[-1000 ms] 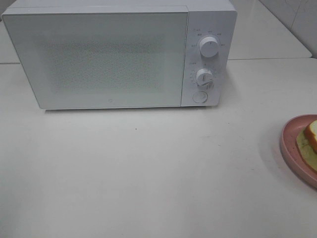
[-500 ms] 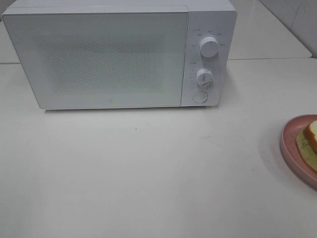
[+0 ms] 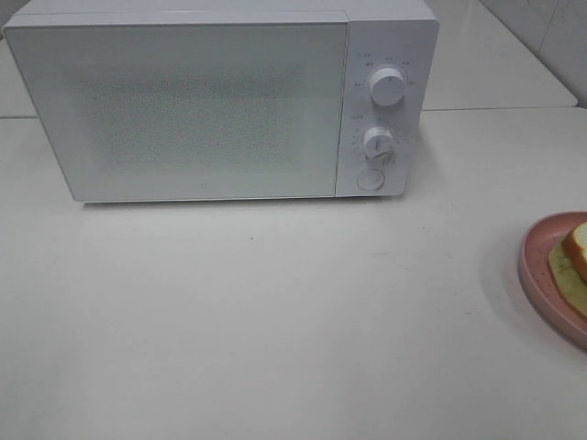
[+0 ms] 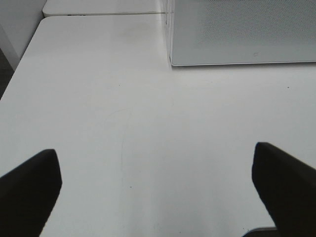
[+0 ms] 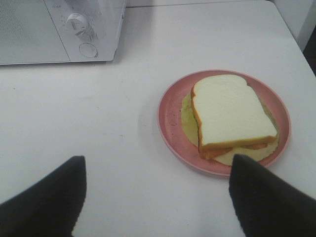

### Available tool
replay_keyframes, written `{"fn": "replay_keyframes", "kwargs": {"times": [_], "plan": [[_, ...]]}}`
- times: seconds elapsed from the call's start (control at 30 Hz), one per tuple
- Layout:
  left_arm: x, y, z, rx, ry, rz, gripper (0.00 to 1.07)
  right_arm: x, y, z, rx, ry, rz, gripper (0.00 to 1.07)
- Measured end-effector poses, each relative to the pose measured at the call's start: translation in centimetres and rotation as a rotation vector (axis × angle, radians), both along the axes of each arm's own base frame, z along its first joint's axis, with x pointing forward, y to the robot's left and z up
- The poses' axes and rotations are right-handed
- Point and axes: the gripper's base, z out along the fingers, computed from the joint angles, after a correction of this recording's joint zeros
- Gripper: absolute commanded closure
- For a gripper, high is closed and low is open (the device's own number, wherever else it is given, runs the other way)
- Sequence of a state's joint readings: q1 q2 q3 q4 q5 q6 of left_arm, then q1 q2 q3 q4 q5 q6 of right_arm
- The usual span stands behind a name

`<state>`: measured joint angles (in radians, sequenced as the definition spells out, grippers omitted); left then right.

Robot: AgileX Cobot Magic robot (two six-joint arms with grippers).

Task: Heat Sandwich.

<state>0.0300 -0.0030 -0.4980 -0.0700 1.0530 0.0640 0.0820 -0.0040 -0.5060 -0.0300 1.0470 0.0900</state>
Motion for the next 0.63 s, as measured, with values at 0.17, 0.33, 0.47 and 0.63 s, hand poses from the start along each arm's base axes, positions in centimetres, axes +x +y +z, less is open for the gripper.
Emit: {"fn": "replay_keyframes", "kwargs": {"times": [0.17,0.33,0.47,0.63], "plan": [[0.00,0.00,0.00,0.000,0.000,0.000,0.03,0.00,0.00,0.00,0.000,0.000,0.000,0.31],[0.00,0.00,0.00,0.000,0.000,0.000,0.03,0.00,0.00,0.00,0.000,0.000,0.000,0.31],[0.00,0.00,0.00,0.000,0.000,0.000,0.03,0.00,0.00,0.00,0.000,0.000,0.000,0.31],[0.00,0.00,0.00,0.000,0.000,0.000,0.03,0.00,0.00,0.00,0.000,0.000,0.000,0.31]]}}
